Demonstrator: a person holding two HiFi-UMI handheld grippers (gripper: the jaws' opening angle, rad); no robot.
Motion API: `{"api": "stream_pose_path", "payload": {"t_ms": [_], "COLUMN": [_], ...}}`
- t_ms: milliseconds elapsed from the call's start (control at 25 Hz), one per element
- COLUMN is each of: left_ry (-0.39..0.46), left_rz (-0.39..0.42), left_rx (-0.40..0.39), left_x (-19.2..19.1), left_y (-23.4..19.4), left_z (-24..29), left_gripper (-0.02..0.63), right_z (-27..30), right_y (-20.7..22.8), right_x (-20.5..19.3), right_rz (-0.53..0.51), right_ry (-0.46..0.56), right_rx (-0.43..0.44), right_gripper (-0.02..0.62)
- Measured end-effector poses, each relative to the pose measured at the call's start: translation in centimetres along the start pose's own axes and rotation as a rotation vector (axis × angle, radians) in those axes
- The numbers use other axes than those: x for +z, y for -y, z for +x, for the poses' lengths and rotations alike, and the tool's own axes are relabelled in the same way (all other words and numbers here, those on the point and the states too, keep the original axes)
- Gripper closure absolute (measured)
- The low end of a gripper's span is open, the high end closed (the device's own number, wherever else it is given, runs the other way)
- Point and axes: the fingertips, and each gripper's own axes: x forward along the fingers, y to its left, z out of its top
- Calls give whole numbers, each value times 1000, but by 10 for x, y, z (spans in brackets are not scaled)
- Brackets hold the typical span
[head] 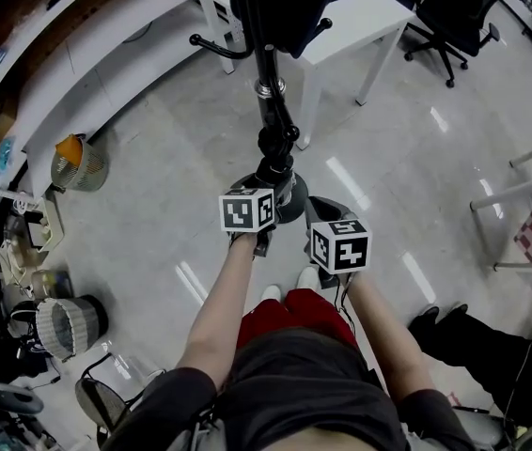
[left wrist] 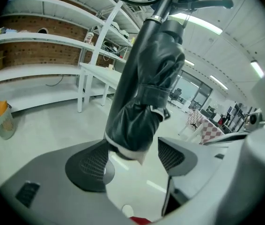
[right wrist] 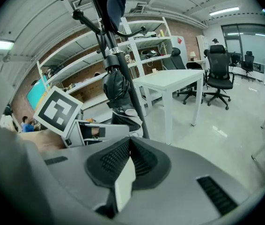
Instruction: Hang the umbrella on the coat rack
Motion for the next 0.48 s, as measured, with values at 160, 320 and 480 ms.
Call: {"api": "stream_pose_path", "payload": {"t_ms": [160, 320, 480], "left_ry": [-6, 3, 35], "left_rz": [-17, -31, -24], "left_rx": [7, 14, -10], "left_x": [-8, -14, -17], "left_y": [-7, -12, -12], "left_z": [-6, -17, -35], "left_gripper": [284, 285, 288], "right_z": [-1, -2, -3], "right_y": [-5, -11, -19], "right_x": [-4, -7, -4], "right_rz": [6, 17, 12], "right_ry": [0, 8, 26], "right_rx": [-1, -4, -10], "right_gripper": [577, 577, 577]}}
